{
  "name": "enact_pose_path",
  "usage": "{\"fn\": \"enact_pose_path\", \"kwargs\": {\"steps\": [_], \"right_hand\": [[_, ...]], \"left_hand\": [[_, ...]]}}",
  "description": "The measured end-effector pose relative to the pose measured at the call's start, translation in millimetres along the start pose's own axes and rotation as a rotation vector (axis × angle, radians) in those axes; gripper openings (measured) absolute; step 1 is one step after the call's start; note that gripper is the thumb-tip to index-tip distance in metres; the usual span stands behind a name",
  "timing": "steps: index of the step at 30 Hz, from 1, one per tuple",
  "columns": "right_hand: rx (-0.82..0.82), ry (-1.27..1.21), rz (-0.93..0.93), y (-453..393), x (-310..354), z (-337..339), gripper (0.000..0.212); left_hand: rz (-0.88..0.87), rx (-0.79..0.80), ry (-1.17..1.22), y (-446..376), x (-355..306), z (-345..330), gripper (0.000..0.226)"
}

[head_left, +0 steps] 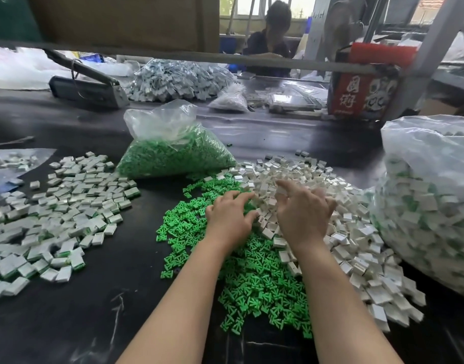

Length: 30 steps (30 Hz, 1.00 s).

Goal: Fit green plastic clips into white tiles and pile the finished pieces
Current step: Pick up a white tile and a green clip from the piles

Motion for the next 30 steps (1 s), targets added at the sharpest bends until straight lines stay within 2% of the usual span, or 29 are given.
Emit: {"fn": "enact_pose_path", "kwargs": {"steps": [2,4,8,12,15,17,20,22,26,30], "right_hand": [[0.013,-0.046,0.006,0,1,-1,0.027],[0.019,-0.132,-0.001,-1,3,-2,0.026],[0.075,-0.35,0.021,-2,13,-6,0.027],[0.141,-0.348,0.111,2,23,-10,0.033],[0.154,-0.288,0.119,3,24,-11,0.037],[0.184,-0.199,0.108,3,23,-14,0.024],[0.337,-0.117,0.121,6,22,-23,0.014],[0.442,-0.094,0.14,10,25,-27,0.018],[0.576,-0.03,0.256,20,37,-31,0.04],[0.525,-0.004,0.306,25,45,-30,0.03]], "left_hand": [[-0.049,-0.099,0.085,-1,-6,7,0.04],[-0.079,-0.126,0.318,-1,-13,11,0.036],[0.09,-0.003,0.912,0,-19,9,0.023],[0.231,0.001,1.196,0,-16,7,0.012],[0.33,-0.071,1.162,-1,-3,8,0.015],[0.335,-0.112,1.044,-2,4,10,0.022],[0.289,-0.177,0.86,-2,11,14,0.025],[0.275,-0.213,0.794,-2,15,17,0.02],[0.27,-0.255,0.828,-5,23,19,0.017],[0.326,-0.244,1.002,-7,26,17,0.014]]}}
Point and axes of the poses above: each hand's wrist, its own y-axis away from the middle knuckle, its own z-axis out of the back of the hand, x = y × z, the point moved 5 cm from there along -y, towards the middle knuckle, and after that the axes turned 6 degrees about -x, right-handed, at the moved point
